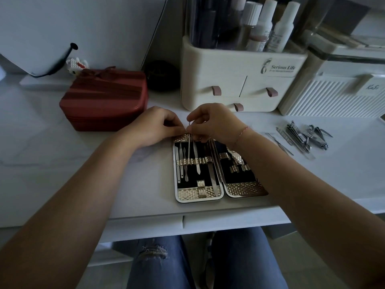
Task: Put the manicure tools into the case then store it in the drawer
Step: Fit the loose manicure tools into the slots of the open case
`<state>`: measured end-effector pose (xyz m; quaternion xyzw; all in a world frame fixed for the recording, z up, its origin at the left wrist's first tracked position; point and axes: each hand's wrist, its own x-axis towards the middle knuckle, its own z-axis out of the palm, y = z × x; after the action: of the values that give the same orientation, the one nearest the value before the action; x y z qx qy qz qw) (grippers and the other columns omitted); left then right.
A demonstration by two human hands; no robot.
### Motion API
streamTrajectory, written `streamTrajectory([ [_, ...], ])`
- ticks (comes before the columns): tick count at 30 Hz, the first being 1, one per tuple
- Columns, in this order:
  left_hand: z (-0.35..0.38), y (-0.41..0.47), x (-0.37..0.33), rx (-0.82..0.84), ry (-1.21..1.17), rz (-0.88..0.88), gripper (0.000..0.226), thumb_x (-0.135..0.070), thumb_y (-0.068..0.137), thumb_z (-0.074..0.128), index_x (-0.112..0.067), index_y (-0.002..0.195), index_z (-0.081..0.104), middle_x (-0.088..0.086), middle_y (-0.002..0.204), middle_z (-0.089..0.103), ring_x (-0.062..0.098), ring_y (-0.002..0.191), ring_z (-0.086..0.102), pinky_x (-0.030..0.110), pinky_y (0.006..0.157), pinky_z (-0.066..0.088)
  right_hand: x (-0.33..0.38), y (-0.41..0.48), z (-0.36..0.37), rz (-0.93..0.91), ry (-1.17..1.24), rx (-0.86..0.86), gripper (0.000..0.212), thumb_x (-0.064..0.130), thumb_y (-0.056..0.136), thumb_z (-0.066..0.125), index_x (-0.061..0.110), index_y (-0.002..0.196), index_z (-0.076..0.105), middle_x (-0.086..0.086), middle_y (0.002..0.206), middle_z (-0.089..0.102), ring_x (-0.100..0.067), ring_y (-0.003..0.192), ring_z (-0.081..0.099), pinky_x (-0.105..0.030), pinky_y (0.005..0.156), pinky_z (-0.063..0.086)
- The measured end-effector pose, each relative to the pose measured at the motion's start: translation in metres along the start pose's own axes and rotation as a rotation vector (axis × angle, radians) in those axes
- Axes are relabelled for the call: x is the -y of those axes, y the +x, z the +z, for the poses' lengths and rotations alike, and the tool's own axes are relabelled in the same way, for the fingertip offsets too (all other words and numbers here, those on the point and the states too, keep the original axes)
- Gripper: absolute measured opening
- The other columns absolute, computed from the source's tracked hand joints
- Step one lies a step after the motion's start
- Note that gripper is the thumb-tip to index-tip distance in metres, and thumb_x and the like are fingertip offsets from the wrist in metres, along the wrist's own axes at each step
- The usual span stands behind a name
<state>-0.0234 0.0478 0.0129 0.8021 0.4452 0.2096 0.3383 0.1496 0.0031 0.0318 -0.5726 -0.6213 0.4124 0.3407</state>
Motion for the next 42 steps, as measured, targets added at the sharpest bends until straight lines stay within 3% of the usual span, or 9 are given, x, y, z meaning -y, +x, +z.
streamTrajectory([
  [6, 0.000, -0.001, -0.001, -0.004, -0.005, -0.011, 0.006, -0.029, 0.078, 0.073, -0.022, 0.079, 0.071, -0.006, 0.076, 0.071, 0.005, 0.071, 0.065, 0.026, 0.073, 0.051, 0.000, 0.000, -0.004, -0.031, -0.240, 0.015, 0.016, 0.016, 0.084, 0.065, 0.010, 0.097, 0.071, -0.005, 0.061, 0.059, -0.003, 0.041, 0.046, -0.015, 0.045, 0.041],
  [16, 0.001, 0.001, 0.002, -0.007, -0.036, -0.014, 0.006, -0.027, 0.079, 0.072, -0.024, 0.074, 0.070, -0.014, 0.066, 0.069, -0.005, 0.059, 0.059, 0.020, 0.065, 0.048, 0.007, -0.014, -0.014, -0.040, -0.357, 0.137, 0.023, 0.016, 0.092, 0.053, 0.017, 0.107, 0.070, 0.000, 0.063, 0.056, -0.004, 0.050, 0.046, -0.020, 0.056, 0.042],
  [19, 0.002, 0.001, 0.002, -0.011, -0.046, -0.016, 0.005, -0.027, 0.078, 0.073, -0.022, 0.076, 0.071, -0.010, 0.069, 0.070, -0.002, 0.061, 0.060, 0.023, 0.067, 0.049, 0.003, -0.019, -0.012, -0.095, -0.430, 0.109, 0.025, 0.018, 0.094, 0.050, 0.019, 0.113, 0.067, 0.006, 0.062, 0.057, 0.005, 0.046, 0.048, -0.008, 0.051, 0.038],
  [23, 0.002, 0.001, 0.002, -0.009, -0.069, -0.012, 0.004, -0.026, 0.077, 0.074, -0.023, 0.075, 0.071, -0.010, 0.068, 0.070, -0.003, 0.061, 0.060, 0.021, 0.067, 0.049, 0.001, -0.023, -0.010, -0.150, -0.522, 0.098, 0.028, 0.016, 0.095, 0.047, 0.021, 0.116, 0.064, 0.011, 0.065, 0.057, 0.013, 0.051, 0.050, -0.005, 0.055, 0.037],
  [29, 0.002, -0.001, 0.001, -0.007, -0.054, 0.004, 0.005, -0.024, 0.079, 0.072, -0.025, 0.074, 0.070, -0.011, 0.068, 0.069, -0.006, 0.061, 0.059, 0.015, 0.064, 0.048, -0.001, -0.022, -0.009, -0.191, -0.603, 0.123, 0.027, 0.015, 0.092, 0.049, 0.022, 0.111, 0.068, 0.013, 0.073, 0.055, -0.003, 0.069, 0.052, -0.014, 0.068, 0.039],
  [32, 0.002, -0.001, 0.000, -0.008, -0.050, 0.008, 0.004, -0.024, 0.079, 0.072, -0.023, 0.075, 0.070, -0.010, 0.068, 0.069, -0.006, 0.059, 0.058, 0.010, 0.059, 0.045, 0.001, -0.023, -0.008, -0.197, -0.629, 0.126, 0.027, 0.016, 0.092, 0.050, 0.020, 0.111, 0.067, 0.001, 0.088, 0.063, -0.012, 0.084, 0.055, -0.023, 0.076, 0.040],
  [35, 0.001, 0.000, 0.002, -0.008, -0.041, 0.015, 0.005, -0.027, 0.079, 0.072, -0.025, 0.075, 0.070, -0.012, 0.068, 0.070, -0.005, 0.060, 0.060, 0.010, 0.060, 0.046, 0.001, -0.031, -0.012, -0.234, -0.545, 0.037, 0.024, 0.018, 0.091, 0.054, 0.020, 0.111, 0.067, 0.000, 0.093, 0.061, -0.010, 0.083, 0.055, -0.016, 0.073, 0.041],
  [38, 0.002, 0.002, 0.005, -0.016, -0.033, 0.025, 0.005, -0.025, 0.079, 0.072, -0.026, 0.074, 0.070, -0.018, 0.071, 0.070, -0.006, 0.064, 0.060, 0.010, 0.064, 0.046, -0.013, -0.056, -0.037, -0.232, -0.410, -0.195, 0.026, 0.022, 0.091, 0.057, 0.017, 0.115, 0.064, 0.004, 0.104, 0.056, -0.004, 0.092, 0.057, -0.011, 0.083, 0.043],
  [42, 0.002, 0.005, 0.007, -0.031, 0.012, 0.046, 0.004, -0.022, 0.079, 0.073, -0.023, 0.076, 0.070, -0.012, 0.071, 0.070, -0.009, 0.065, 0.058, 0.001, 0.062, 0.039, -0.063, -0.111, -0.083, -0.127, -0.640, -0.436, 0.043, 0.043, 0.090, 0.047, 0.017, 0.122, 0.060, -0.002, 0.123, 0.054, -0.018, 0.115, 0.051, -0.034, 0.098, 0.040],
])
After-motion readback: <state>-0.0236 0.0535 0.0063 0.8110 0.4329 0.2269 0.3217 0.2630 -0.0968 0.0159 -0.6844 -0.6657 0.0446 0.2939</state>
